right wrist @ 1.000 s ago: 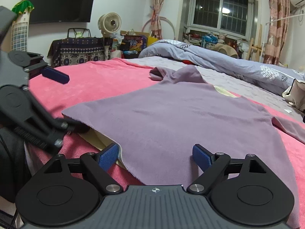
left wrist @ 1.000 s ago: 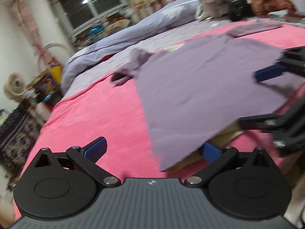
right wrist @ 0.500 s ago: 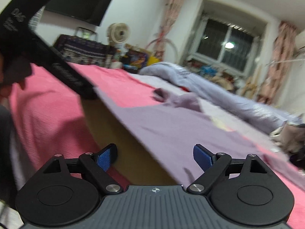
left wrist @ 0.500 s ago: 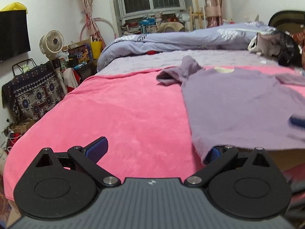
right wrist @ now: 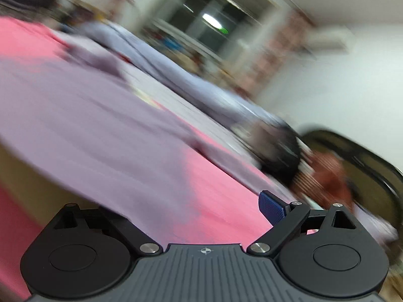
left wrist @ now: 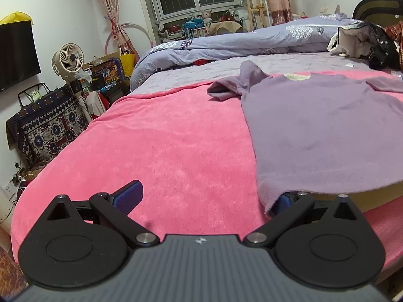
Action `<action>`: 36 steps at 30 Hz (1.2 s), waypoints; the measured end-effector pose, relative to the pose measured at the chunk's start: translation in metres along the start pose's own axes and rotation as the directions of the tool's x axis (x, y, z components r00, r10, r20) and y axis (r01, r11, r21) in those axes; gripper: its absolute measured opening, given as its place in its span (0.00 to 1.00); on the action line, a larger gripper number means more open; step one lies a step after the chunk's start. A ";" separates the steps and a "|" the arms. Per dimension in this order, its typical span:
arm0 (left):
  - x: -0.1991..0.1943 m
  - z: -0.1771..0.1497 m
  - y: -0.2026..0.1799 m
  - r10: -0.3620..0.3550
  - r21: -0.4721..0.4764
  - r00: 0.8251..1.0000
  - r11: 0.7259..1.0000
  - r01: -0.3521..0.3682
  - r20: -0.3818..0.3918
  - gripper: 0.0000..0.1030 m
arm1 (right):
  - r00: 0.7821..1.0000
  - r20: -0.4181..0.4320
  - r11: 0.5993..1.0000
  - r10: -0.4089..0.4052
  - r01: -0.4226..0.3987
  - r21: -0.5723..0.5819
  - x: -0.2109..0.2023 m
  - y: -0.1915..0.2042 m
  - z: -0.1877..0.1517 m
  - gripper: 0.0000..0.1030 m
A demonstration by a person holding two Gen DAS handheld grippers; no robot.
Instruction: Fold clothes
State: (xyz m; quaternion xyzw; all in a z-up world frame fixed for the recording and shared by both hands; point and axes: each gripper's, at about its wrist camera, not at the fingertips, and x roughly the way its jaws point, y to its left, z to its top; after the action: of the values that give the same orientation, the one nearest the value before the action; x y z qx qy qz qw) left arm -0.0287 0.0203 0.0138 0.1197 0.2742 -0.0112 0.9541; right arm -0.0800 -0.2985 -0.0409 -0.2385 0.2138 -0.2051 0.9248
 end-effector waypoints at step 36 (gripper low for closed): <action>-0.035 -0.009 -0.003 -0.132 0.183 0.986 0.972 0.148 -0.101 0.84 | 0.773 -0.278 0.821 0.570 -0.547 0.163 -0.019 -0.074 -0.003 0.24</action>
State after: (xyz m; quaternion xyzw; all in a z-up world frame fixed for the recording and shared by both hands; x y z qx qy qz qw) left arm -0.0637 0.0184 0.0242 0.1911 0.3214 -0.0993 0.9221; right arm -0.1177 -0.3496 0.0016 -0.0948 0.4116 0.0355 0.9057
